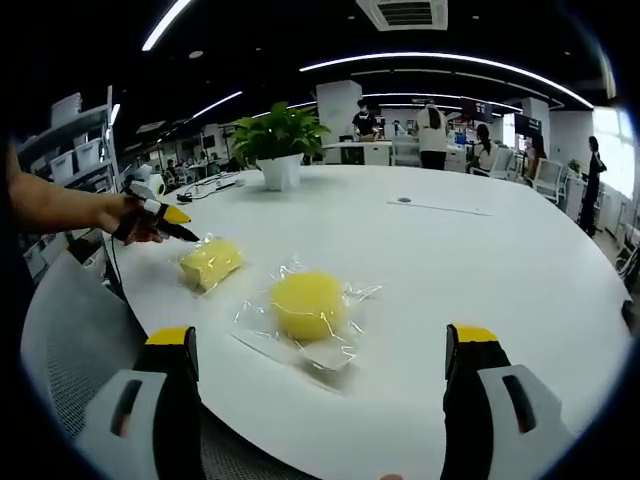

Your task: Compare the silicone blocks by pressing each to a similar depth, holding the contact briefly, and releasing to observe deformation and rebound differences across the visible hardness samples.

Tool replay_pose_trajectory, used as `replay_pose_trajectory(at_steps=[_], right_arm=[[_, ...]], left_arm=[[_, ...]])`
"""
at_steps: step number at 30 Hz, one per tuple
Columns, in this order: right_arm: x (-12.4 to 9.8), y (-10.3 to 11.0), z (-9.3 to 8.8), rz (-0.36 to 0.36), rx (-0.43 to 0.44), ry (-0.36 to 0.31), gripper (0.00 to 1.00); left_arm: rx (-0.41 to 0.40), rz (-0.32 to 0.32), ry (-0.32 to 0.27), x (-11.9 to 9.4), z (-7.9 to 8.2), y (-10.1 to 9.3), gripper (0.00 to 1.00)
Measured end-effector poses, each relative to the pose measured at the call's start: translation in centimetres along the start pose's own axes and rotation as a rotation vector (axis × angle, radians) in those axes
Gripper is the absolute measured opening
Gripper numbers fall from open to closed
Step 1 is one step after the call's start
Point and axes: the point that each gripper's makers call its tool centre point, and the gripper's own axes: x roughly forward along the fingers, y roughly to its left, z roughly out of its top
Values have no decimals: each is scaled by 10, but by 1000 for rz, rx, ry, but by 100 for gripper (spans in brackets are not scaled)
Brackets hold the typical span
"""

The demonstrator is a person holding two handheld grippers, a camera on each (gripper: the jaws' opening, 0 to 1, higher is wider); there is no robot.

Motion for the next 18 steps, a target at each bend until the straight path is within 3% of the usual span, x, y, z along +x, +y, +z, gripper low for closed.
replay_pose_trajectory(at_steps=[1, 4, 6, 13, 16, 18], right_arm=[[0, 0, 0, -1, -1, -1, 96], [0, 0, 1, -2, -2, -3, 96], [0, 0, 1, -3, -1, -5, 96], [-1, -1, 1, -5, 5, -9, 96], [0, -1, 0, -6, 6, -4, 96], [0, -1, -1, -6, 5, 2, 96]], left_arm=[[-38, 11, 23, 2, -4, 4, 58], [-47, 6, 6, 8, 1, 10, 43], [-90, -65, 20, 11, -1, 0, 32], [-147, -82, 22, 22, -4, 4, 18], [-157, -101, 25, 24, -5, 3, 6], [-155, -101, 16, 25, -5, 2, 7]])
